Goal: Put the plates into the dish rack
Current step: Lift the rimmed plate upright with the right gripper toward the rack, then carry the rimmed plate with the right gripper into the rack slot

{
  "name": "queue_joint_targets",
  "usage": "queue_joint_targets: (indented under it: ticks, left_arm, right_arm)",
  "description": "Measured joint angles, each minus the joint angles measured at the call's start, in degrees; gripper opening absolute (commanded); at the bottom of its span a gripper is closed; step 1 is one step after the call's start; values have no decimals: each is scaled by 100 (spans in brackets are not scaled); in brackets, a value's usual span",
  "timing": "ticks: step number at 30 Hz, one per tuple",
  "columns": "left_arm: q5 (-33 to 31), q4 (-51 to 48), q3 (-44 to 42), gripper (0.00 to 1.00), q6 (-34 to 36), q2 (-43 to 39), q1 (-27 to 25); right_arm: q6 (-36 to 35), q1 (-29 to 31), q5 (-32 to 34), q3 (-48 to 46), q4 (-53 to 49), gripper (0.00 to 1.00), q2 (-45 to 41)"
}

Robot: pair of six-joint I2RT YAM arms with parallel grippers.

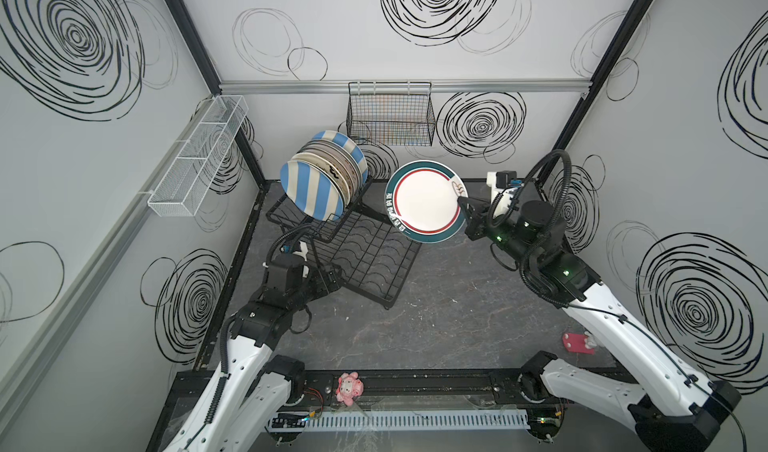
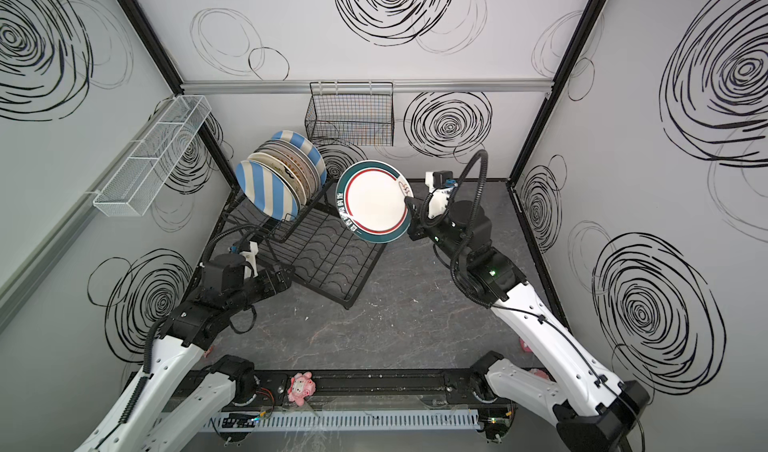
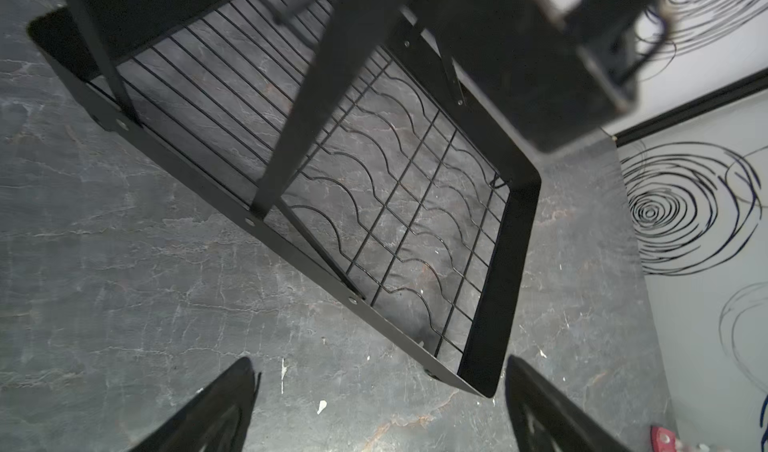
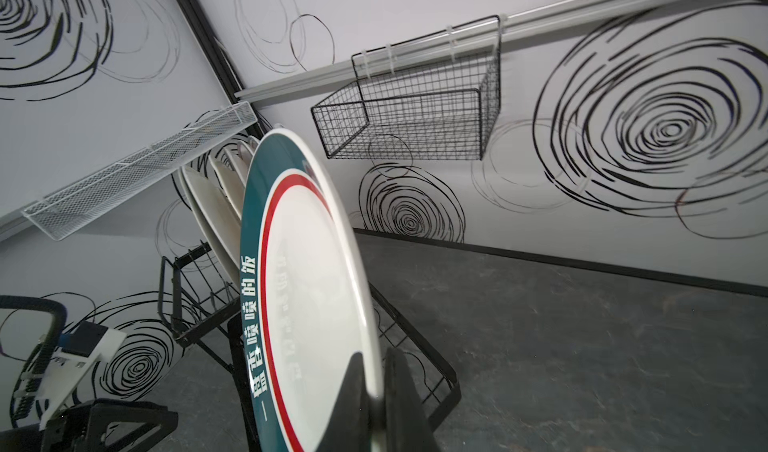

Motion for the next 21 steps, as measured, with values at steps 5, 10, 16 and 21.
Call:
queue_joint_targets:
  ticks: [5,10,16,21]
  left_arm:
    - [706,181,-190,96,4,22,922]
    - [1266,278,-308,96,50,-7,1692]
    - [1668,385,-310,96,142,57,2037]
    - [1805,448,-308,96,179,120,2107]
  right_arm:
    - [-549,896,688,619,396,0,863]
    - [-1169,1545,1355,1062,815,0,1609]
    - [-1832,2052,1843,1250,1451,0,2124]
    - [-2151,2166,1943,1513,1829,0,2448]
